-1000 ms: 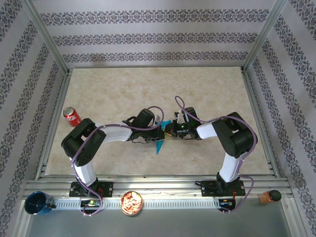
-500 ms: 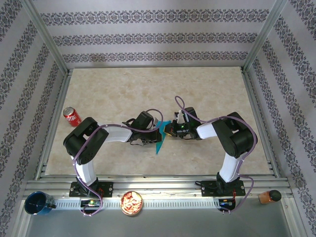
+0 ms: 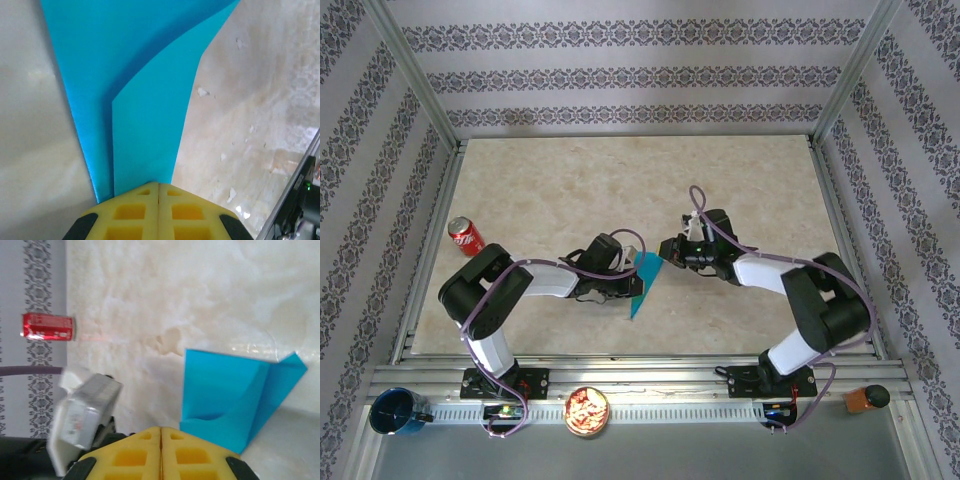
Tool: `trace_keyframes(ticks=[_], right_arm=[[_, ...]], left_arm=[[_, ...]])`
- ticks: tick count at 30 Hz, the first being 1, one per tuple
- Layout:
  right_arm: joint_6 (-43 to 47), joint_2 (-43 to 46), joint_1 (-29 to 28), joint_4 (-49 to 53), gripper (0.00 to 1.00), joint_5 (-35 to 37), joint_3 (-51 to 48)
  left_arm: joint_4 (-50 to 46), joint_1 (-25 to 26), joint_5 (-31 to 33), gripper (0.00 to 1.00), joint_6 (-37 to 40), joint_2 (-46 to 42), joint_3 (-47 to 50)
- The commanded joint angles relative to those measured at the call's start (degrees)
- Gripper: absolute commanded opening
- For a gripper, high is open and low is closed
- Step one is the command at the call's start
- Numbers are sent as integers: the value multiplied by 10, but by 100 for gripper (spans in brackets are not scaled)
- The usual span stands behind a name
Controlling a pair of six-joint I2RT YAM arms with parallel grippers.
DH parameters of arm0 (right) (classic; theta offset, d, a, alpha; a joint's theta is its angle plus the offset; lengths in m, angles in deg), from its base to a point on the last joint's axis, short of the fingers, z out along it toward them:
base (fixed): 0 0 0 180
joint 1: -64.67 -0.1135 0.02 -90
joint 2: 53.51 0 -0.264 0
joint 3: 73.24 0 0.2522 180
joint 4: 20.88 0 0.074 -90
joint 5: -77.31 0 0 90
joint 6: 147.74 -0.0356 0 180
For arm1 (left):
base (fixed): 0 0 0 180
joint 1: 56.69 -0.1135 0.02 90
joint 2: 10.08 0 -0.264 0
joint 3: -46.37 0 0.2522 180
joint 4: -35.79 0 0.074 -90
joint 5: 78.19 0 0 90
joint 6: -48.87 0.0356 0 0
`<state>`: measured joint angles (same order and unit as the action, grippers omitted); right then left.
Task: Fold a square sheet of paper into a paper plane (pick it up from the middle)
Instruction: Fold the paper plane at the center of the table.
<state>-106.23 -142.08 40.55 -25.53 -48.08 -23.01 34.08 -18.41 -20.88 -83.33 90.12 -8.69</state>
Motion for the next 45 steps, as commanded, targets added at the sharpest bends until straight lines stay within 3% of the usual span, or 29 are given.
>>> trace_keyframes(ticks=[1,7,16,31,34,45], right_arm=[[44,26,-5,59,7,18,-23],[76,36,-57,79,4,40,-38],[96,-22,-104,86,3,59,1],[94,-92,-107,80,3,67,30],[71,-93,-93,79,3,101,22],[41,-109,-35,37,4,95,7]], left_arm=[[-72,-5,-11,0,48,10,29],[-92,-5,-23,0,74,-4,40],[-97,-5,-24,0,78,-8,48],[-114,-5,-14,0,85,-8,42],[-125,-5,-10,0,92,-6,41],[-128,-5,-6,0,98,5,52]])
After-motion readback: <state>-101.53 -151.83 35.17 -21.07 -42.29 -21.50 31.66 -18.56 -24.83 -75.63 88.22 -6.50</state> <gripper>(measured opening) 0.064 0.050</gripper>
